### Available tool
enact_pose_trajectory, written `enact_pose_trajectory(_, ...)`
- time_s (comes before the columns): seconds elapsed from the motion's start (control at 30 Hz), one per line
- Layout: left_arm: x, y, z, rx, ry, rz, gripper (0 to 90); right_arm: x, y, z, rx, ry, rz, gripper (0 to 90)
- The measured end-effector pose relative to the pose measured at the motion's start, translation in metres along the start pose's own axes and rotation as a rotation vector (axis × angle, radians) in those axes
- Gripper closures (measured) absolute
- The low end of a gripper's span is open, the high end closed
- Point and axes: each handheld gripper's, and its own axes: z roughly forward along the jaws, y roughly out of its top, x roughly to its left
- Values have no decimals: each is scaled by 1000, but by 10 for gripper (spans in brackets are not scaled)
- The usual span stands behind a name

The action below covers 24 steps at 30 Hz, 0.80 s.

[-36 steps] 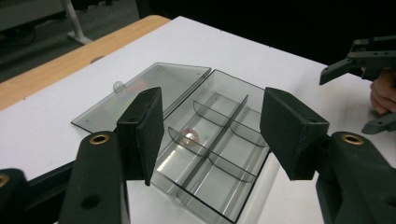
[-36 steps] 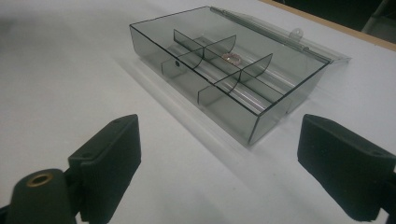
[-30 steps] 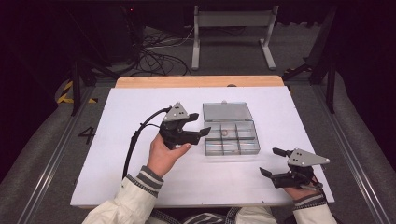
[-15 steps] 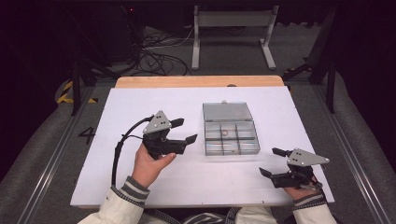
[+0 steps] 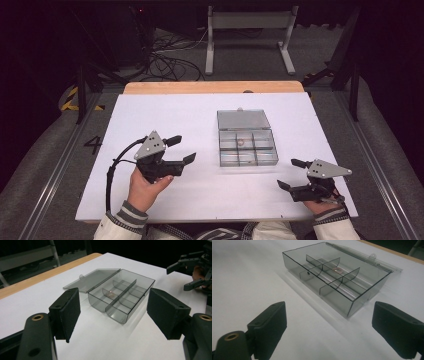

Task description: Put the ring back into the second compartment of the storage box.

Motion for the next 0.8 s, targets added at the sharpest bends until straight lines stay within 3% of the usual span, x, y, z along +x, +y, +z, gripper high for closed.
enact_pose_trajectory(0.63,11,-52,-24,6,45,-25,264,1,0,0,-5,13,4,109)
enact_pose_trajectory(0.73,13,-62,-26,8,41,-54,263,1,0,0,-3,12,5,109)
enact_pose_trajectory(0.8,14,-67,-30,16,46,-53,263,1,0,0,-3,12,5,109)
